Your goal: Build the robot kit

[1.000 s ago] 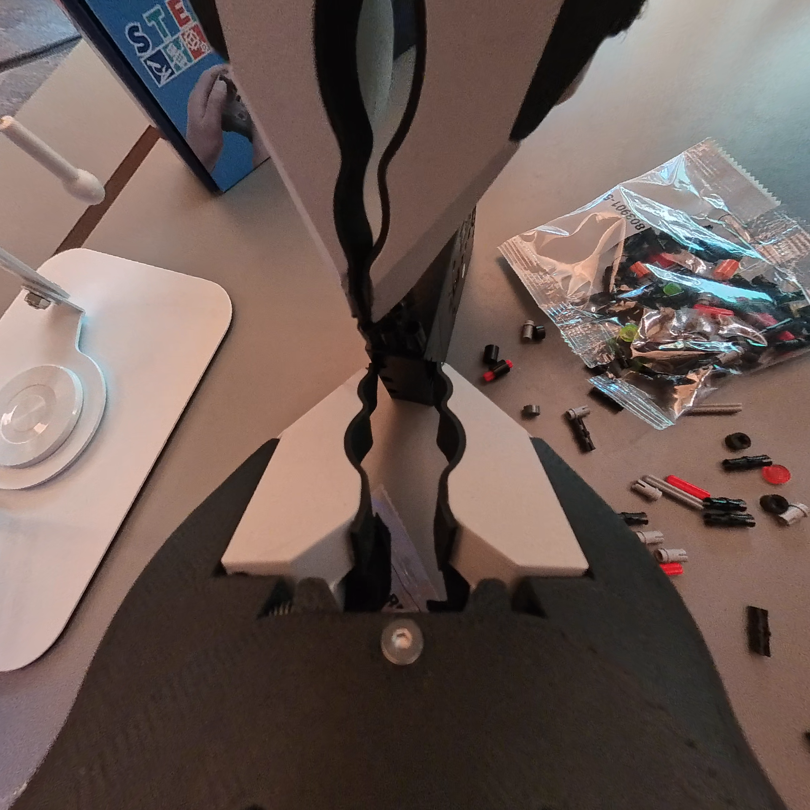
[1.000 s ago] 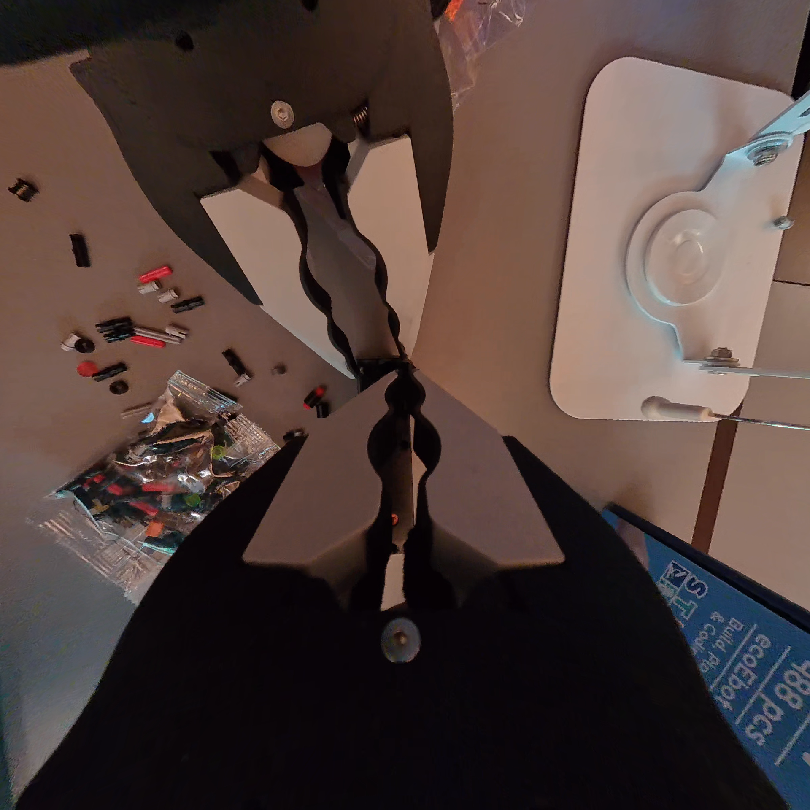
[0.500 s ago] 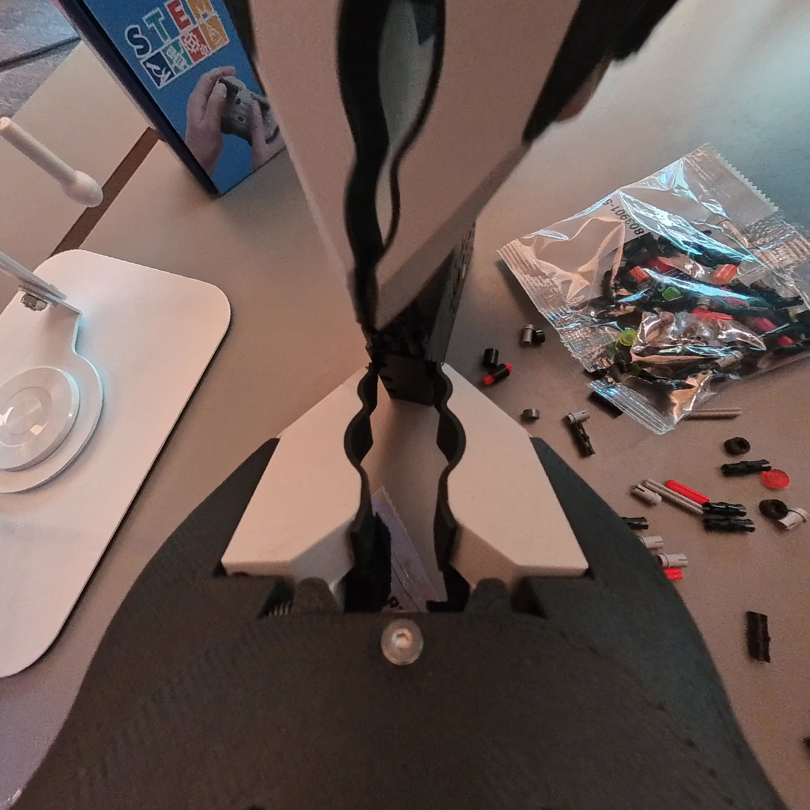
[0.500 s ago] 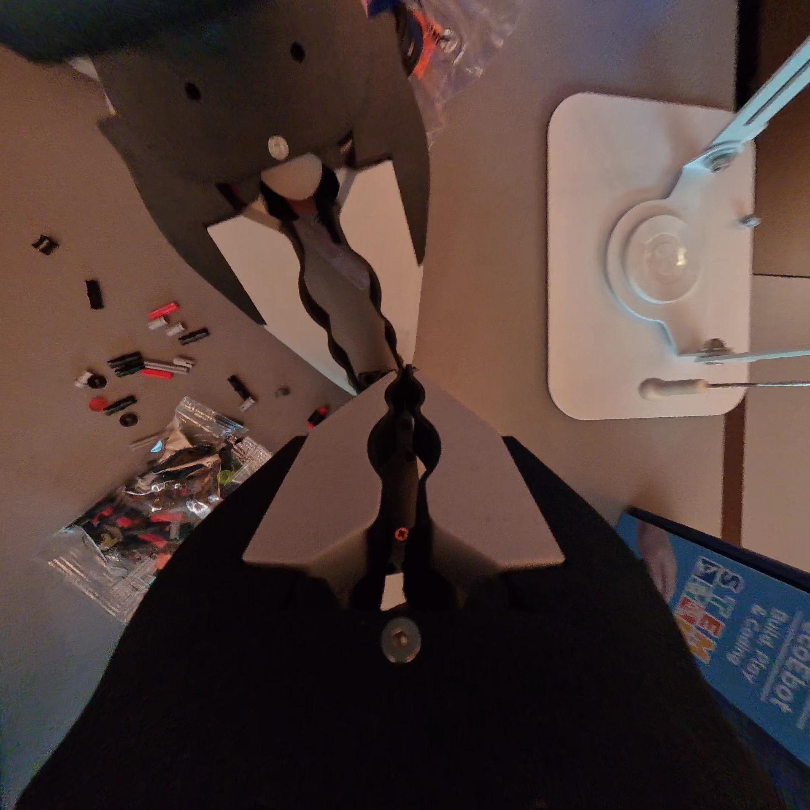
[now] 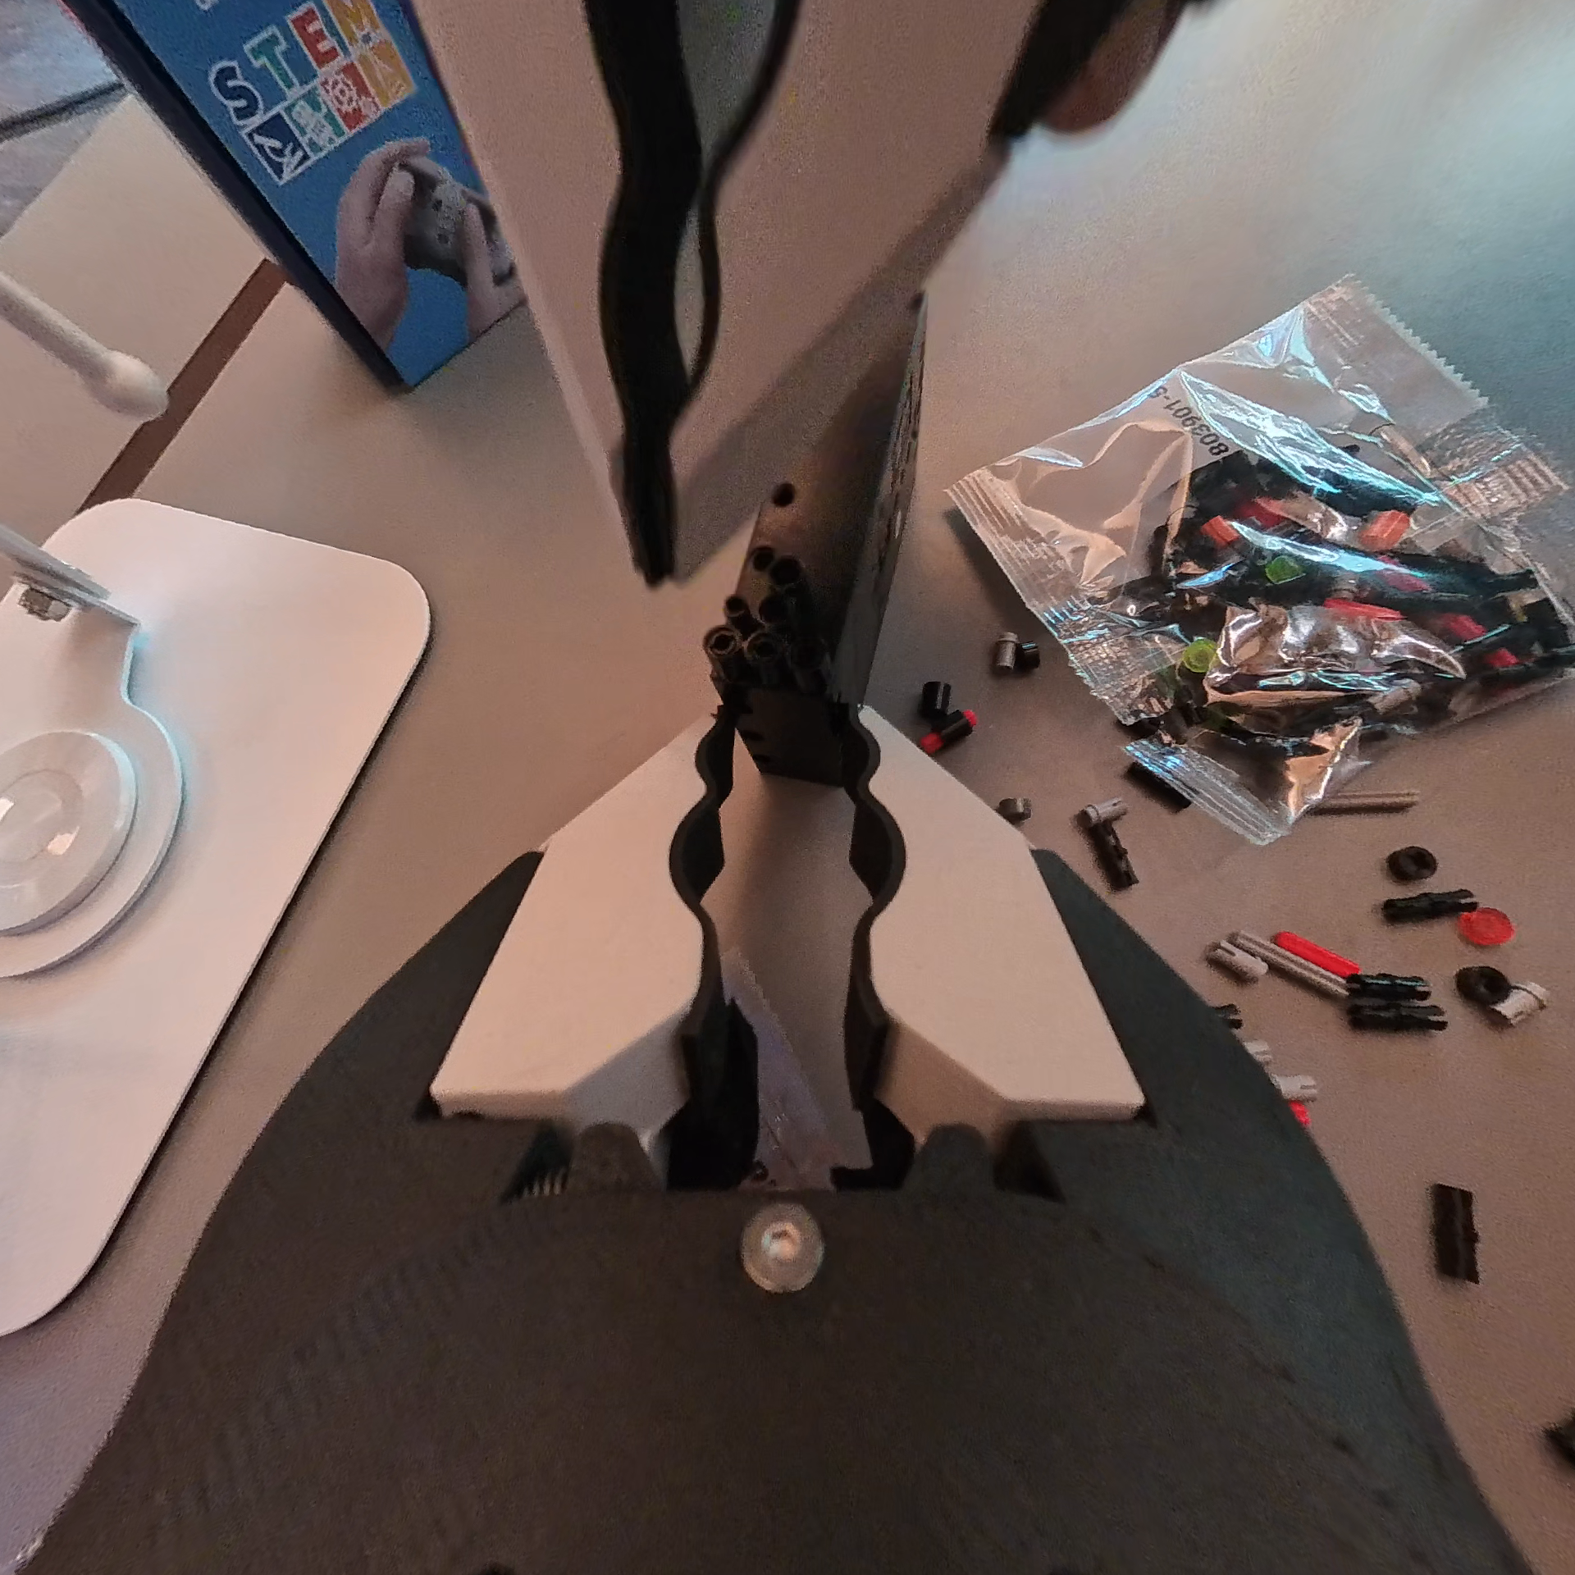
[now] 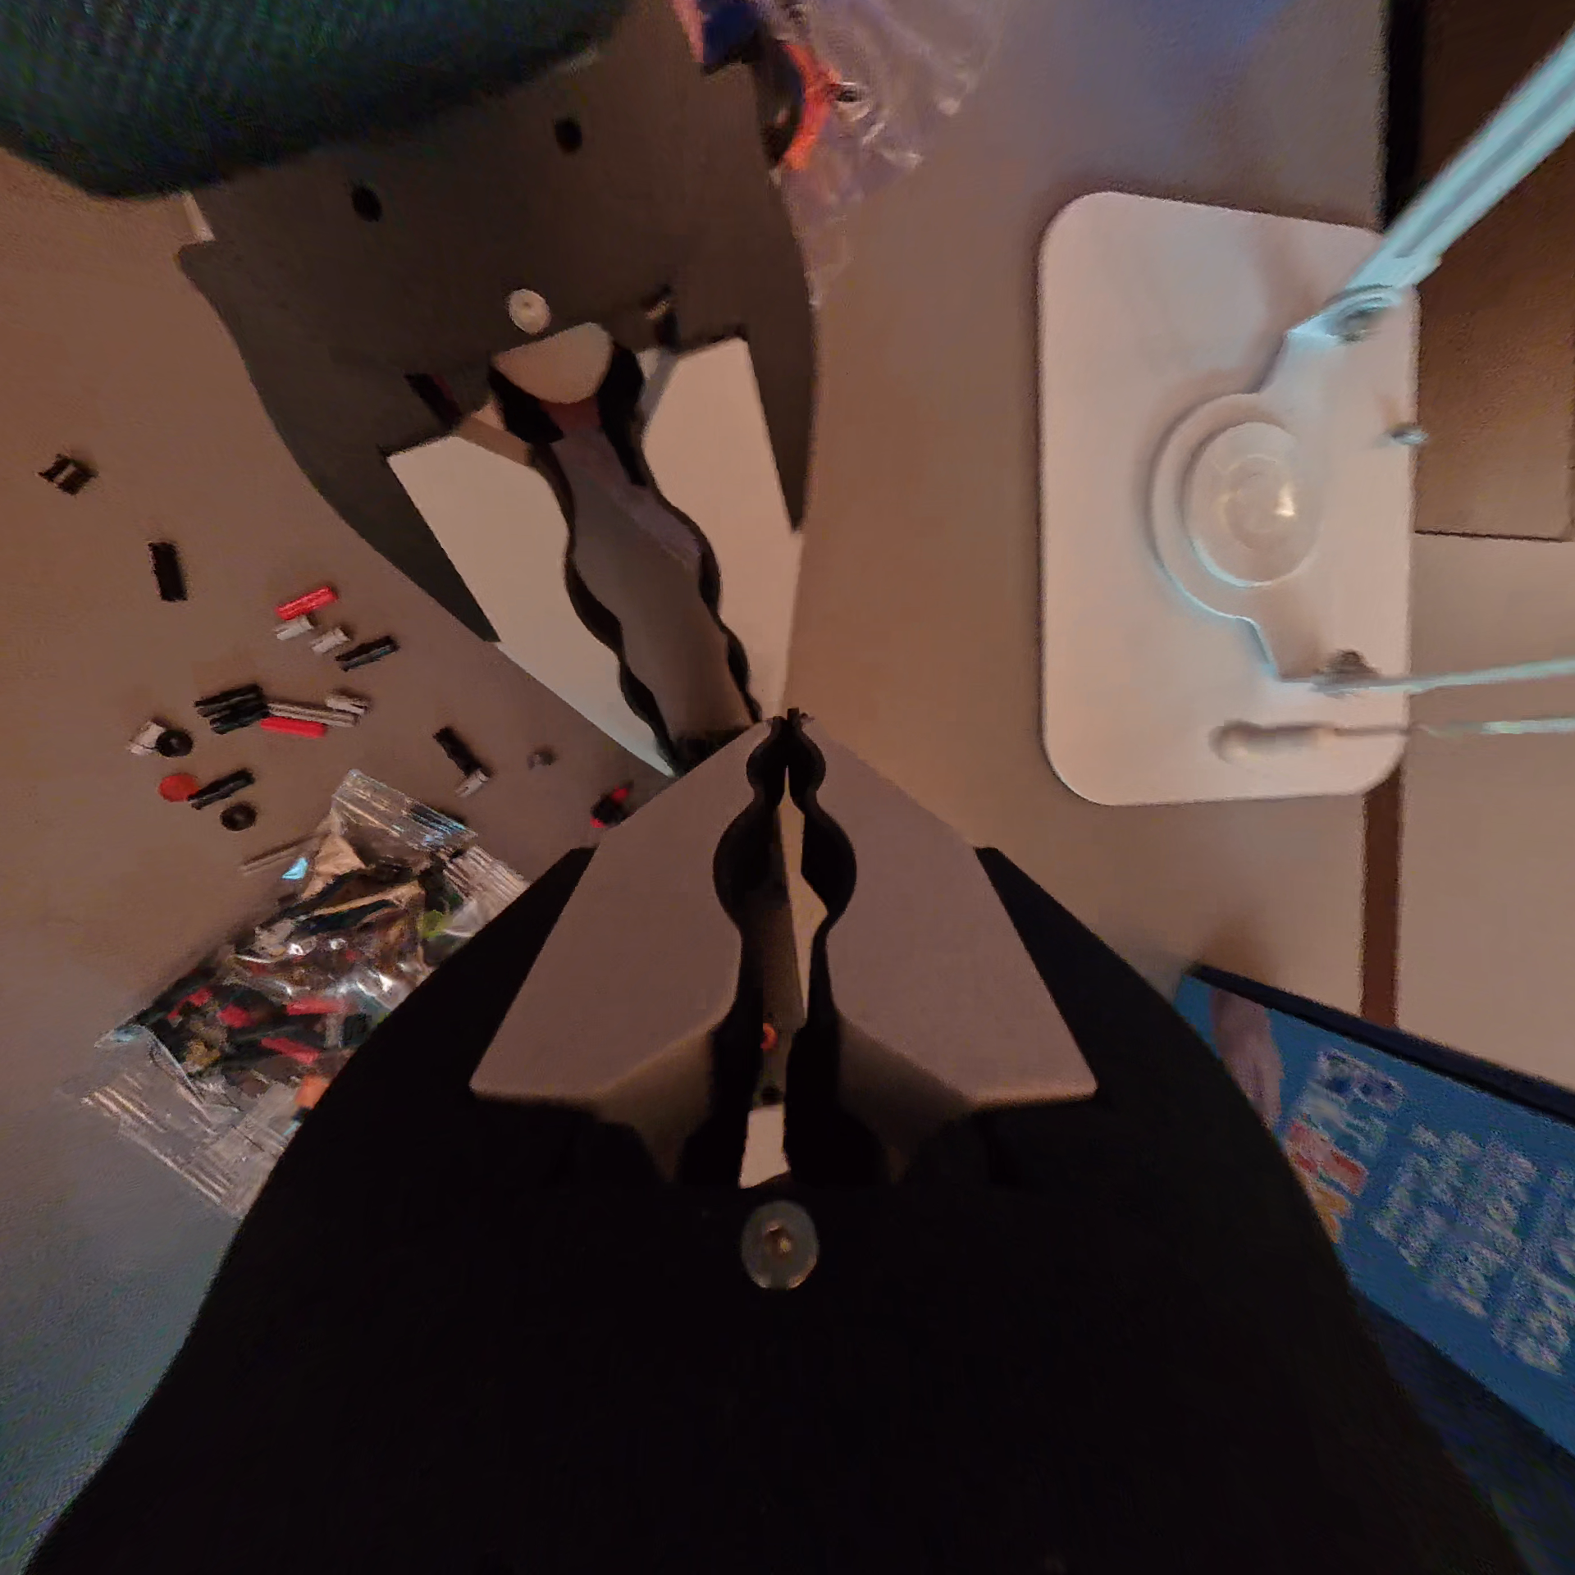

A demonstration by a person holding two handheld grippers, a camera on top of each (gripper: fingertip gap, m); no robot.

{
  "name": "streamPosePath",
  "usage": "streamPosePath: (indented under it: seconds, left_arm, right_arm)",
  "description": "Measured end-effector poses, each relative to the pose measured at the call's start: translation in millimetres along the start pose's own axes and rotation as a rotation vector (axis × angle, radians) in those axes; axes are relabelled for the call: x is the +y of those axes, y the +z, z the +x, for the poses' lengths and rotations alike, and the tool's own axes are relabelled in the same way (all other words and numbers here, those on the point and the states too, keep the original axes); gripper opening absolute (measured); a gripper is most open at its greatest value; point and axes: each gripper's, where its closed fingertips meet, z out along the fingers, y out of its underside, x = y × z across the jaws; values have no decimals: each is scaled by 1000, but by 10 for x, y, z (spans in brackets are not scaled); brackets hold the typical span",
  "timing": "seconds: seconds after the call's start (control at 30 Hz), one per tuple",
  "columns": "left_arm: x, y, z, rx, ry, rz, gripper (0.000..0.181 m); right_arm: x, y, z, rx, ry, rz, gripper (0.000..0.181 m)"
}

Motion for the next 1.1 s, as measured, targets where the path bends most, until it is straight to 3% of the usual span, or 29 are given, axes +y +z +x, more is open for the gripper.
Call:
streamPosePath:
  seconds: [0.1, 0.3, 0.43, 0.6, 0.77, 0.87, 1.1]
  left_arm:
    - [4, 1, -8, 0, -2, -4, 23]
    - [9, 2, -14, -4, 1, -11, 23]
    - [12, 2, -14, -3, -2, -11, 23]
    - [12, 8, -18, 1, -8, -9, 23]
    - [25, 8, -25, -5, -2, -17, 24]
    - [45, 17, -25, -11, 8, -28, 35]
    - [-30, -27, -37, -19, 14, 5, 37]
  right_arm:
    - [12, -100, 8, 2, 13, 28, 0]
    - [93, 110, -163, -25, -7, -4, 0]
    - [-18, 33, -199, -31, -7, 47, 0]
    - [57, 90, -225, -30, -6, 21, 0]
    - [-34, -71, -221, -5, 16, 96, 0]
    - [30, -190, -206, 40, 23, 103, 0]
    - [216, -401, -307, 117, 64, 123, 0]
